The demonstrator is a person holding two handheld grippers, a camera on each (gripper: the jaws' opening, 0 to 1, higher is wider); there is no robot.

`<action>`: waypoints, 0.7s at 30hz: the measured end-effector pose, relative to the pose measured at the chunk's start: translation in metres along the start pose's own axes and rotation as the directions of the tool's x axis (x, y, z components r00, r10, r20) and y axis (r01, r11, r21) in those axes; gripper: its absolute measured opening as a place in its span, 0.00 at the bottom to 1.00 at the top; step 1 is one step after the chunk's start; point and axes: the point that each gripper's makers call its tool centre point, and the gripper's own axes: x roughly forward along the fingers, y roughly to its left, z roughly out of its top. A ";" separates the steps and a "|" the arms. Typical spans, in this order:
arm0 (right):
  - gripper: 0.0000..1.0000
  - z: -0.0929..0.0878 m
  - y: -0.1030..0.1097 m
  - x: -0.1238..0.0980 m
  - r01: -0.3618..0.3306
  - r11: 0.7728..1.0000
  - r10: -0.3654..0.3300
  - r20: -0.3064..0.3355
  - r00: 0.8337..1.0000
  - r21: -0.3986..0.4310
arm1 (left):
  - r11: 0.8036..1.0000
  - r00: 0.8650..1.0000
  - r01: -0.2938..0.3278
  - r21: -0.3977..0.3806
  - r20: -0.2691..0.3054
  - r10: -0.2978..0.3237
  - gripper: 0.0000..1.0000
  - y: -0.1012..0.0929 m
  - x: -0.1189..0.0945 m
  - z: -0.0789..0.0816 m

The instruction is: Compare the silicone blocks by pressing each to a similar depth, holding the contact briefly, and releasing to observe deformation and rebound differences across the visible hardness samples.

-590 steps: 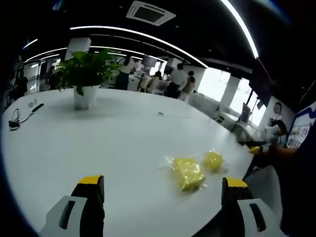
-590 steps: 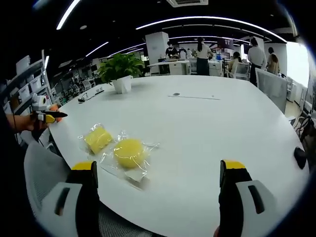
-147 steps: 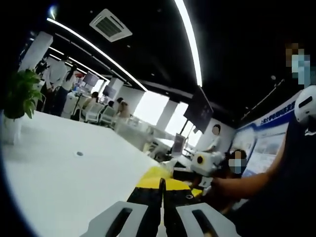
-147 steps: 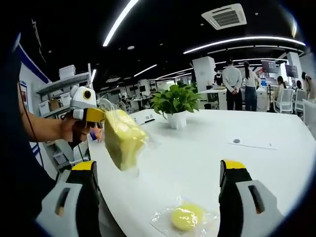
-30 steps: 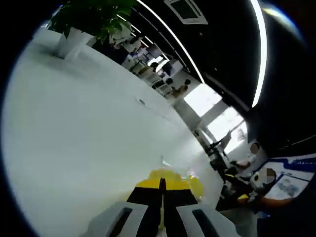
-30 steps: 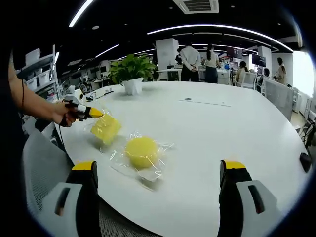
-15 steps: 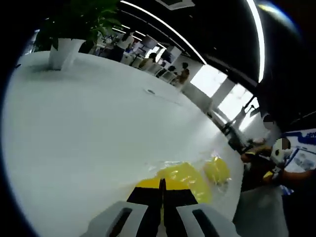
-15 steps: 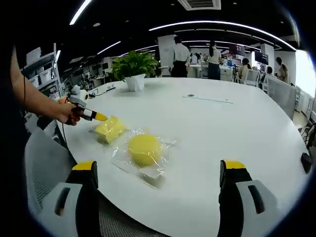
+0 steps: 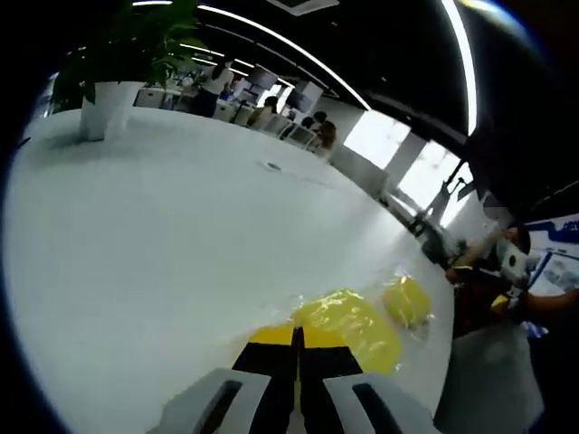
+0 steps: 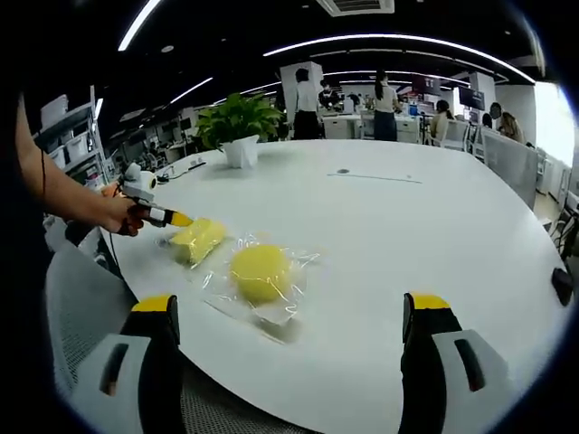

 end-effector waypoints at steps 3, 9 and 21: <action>0.96 0.000 0.000 0.000 0.000 1.000 0.000 -0.001 1.000 -0.004 | 1.000 1.000 -0.019 -0.012 0.004 0.019 0.00 0.004 -0.002 -0.001; 0.96 0.001 0.000 0.001 -0.002 1.000 0.002 0.008 1.000 0.000 | 0.999 0.999 -0.031 0.020 0.021 0.030 0.01 0.012 -0.001 0.000; 0.96 0.008 -0.009 -0.003 0.017 1.000 -0.017 0.029 0.999 0.016 | 0.990 0.969 -0.102 0.092 0.234 0.078 0.97 0.009 -0.038 0.038</action>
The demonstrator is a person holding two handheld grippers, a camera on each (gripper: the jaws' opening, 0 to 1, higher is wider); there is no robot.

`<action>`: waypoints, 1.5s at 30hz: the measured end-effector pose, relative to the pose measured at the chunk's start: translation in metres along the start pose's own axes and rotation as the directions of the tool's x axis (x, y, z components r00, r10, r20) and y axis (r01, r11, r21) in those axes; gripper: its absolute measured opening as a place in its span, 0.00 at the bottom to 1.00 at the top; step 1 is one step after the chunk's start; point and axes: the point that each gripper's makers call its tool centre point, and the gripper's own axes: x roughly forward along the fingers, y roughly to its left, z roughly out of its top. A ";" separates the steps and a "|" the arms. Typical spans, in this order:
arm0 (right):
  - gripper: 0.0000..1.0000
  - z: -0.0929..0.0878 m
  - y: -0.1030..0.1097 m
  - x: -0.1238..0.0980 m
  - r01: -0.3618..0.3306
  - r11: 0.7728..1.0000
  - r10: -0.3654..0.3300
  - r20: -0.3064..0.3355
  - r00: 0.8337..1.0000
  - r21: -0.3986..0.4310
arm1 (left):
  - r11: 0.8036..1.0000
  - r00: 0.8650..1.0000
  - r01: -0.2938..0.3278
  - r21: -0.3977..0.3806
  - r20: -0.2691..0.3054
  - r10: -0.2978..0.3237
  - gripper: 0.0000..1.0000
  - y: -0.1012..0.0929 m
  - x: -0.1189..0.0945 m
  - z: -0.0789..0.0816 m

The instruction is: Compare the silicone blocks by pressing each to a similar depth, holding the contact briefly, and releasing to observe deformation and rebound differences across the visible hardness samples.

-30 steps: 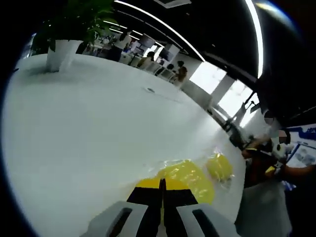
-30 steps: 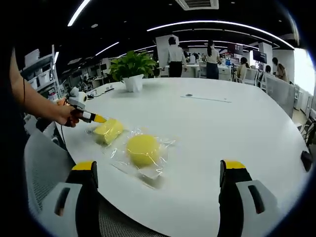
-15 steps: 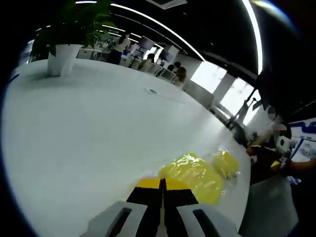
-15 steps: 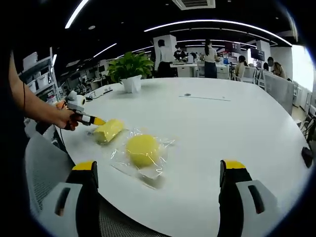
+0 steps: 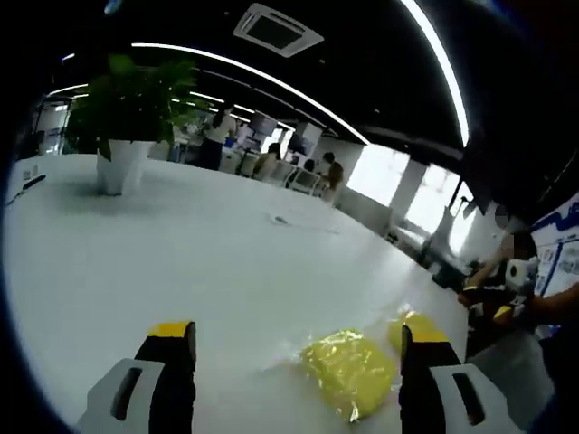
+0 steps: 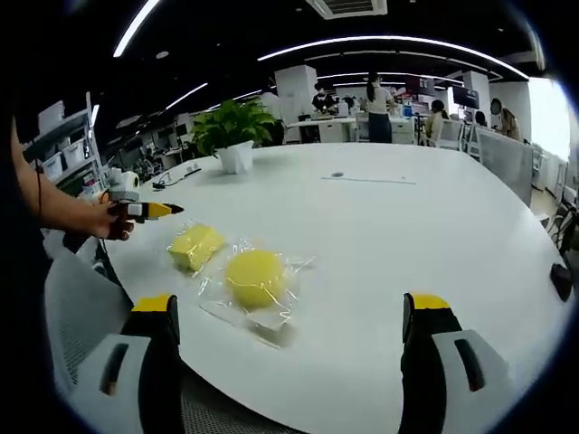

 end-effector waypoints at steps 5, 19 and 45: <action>0.96 0.000 -0.001 -0.001 -0.002 1.000 0.002 -0.006 1.000 -0.004 | 0.999 0.998 0.012 0.047 -0.067 -0.009 1.00 -0.007 -0.020 -0.014; 0.96 0.001 0.000 0.004 -0.006 0.998 0.006 -0.003 1.000 -0.056 | 0.980 0.998 0.059 0.191 -0.001 -0.060 1.00 -0.044 -0.070 0.016; 0.96 -0.002 -0.007 -0.001 -0.022 0.996 0.018 -0.054 0.998 -0.088 | 0.994 1.000 0.027 0.102 0.004 -0.027 1.00 -0.057 -0.093 -0.016</action>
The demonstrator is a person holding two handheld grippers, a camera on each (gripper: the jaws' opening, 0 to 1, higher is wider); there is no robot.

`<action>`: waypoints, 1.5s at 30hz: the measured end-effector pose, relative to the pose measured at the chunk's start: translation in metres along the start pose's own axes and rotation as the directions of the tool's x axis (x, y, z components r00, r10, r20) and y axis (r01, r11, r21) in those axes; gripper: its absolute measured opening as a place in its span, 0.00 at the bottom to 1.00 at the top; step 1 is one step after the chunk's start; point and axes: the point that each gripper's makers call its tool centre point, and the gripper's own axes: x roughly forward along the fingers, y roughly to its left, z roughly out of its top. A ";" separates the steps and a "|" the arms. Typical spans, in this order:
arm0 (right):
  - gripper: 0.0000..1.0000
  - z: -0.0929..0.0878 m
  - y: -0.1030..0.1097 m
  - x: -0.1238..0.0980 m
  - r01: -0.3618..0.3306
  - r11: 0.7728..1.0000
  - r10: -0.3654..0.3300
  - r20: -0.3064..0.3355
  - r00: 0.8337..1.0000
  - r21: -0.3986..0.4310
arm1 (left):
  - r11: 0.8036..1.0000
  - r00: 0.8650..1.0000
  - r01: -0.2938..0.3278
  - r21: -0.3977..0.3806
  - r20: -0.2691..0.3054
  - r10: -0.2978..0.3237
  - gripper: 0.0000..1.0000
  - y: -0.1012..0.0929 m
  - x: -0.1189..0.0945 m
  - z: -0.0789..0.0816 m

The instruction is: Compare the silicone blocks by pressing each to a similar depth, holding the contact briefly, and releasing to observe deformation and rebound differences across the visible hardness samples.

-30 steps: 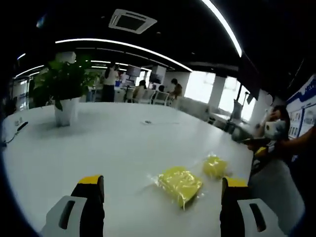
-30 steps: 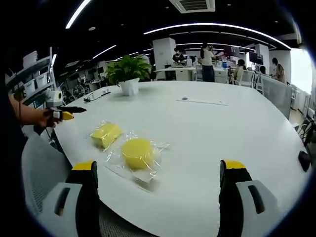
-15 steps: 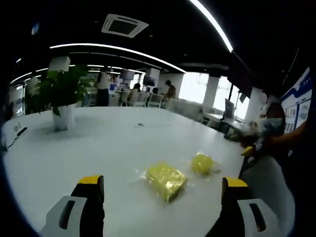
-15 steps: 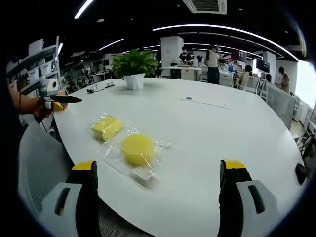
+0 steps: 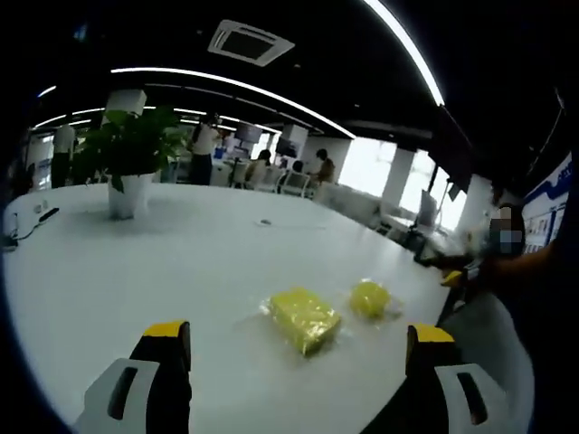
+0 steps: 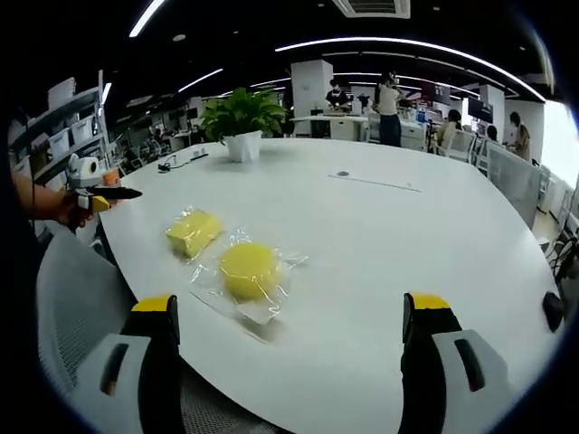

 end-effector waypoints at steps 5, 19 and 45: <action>0.97 -0.001 0.000 -0.002 -0.006 1.000 0.006 0.002 1.000 0.010 | 1.000 0.999 0.013 -0.003 -0.037 -0.013 1.00 -0.002 0.007 -0.012; 0.97 -0.003 0.002 0.003 -0.040 0.999 0.040 0.003 0.999 0.020 | 0.999 0.996 0.031 0.030 -0.089 -0.028 1.00 -0.016 0.019 -0.018; 0.97 -0.004 -0.010 -0.002 -0.061 0.998 0.061 0.009 0.998 0.031 | 0.968 0.979 0.120 -0.219 -0.135 -0.152 1.00 -0.059 0.092 0.042</action>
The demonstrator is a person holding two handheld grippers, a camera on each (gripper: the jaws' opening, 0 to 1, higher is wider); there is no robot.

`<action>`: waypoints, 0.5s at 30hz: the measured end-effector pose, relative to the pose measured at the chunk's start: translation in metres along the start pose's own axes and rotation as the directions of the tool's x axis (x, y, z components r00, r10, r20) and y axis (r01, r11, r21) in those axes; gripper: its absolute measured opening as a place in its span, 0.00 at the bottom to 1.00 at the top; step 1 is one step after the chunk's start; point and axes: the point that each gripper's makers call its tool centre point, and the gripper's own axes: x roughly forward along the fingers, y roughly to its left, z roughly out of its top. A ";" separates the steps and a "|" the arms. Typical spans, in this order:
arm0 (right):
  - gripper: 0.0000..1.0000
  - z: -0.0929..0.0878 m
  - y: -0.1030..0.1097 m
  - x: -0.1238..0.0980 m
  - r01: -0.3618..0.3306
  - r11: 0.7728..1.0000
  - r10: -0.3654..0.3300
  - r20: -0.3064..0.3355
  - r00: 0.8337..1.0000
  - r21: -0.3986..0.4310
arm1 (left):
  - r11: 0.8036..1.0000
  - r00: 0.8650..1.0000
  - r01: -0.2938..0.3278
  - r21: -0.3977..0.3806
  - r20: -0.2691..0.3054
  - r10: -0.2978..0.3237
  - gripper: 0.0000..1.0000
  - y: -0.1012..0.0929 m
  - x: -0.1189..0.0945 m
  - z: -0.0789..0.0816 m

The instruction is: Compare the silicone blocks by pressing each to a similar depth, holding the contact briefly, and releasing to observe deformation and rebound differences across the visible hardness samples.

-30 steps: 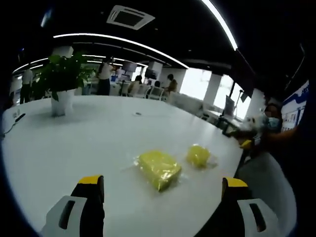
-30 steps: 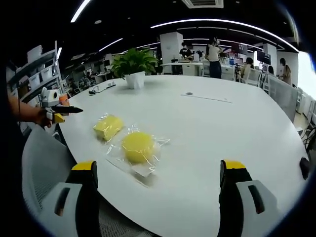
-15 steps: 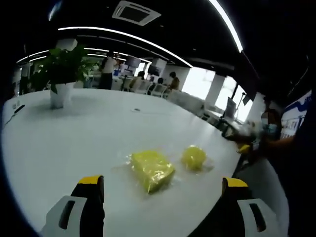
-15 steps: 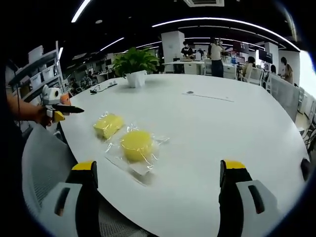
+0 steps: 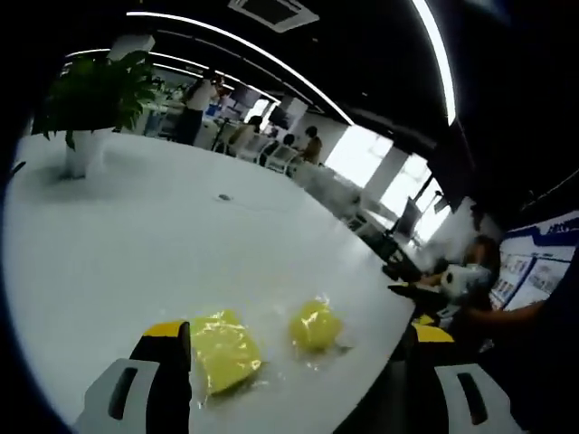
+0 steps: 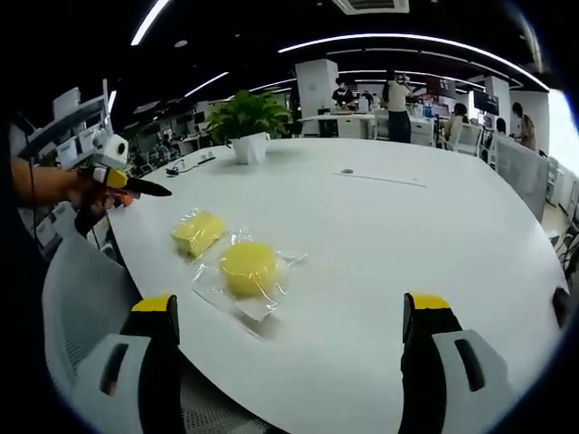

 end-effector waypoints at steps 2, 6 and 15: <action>0.97 -0.001 -0.001 0.000 0.001 1.000 -0.001 0.001 1.000 0.005 | 1.000 1.000 0.011 0.003 -0.023 -0.011 1.00 -0.009 0.010 0.003; 0.97 -0.001 0.000 0.001 -0.003 1.000 0.003 0.002 1.000 0.011 | 0.993 0.996 0.065 -0.097 -0.048 -0.070 1.00 -0.022 0.026 0.007; 0.97 0.003 -0.003 0.007 -0.014 1.000 0.014 0.007 1.000 0.006 | 0.988 0.993 0.040 -0.150 -0.106 -0.056 1.00 -0.013 0.063 0.006</action>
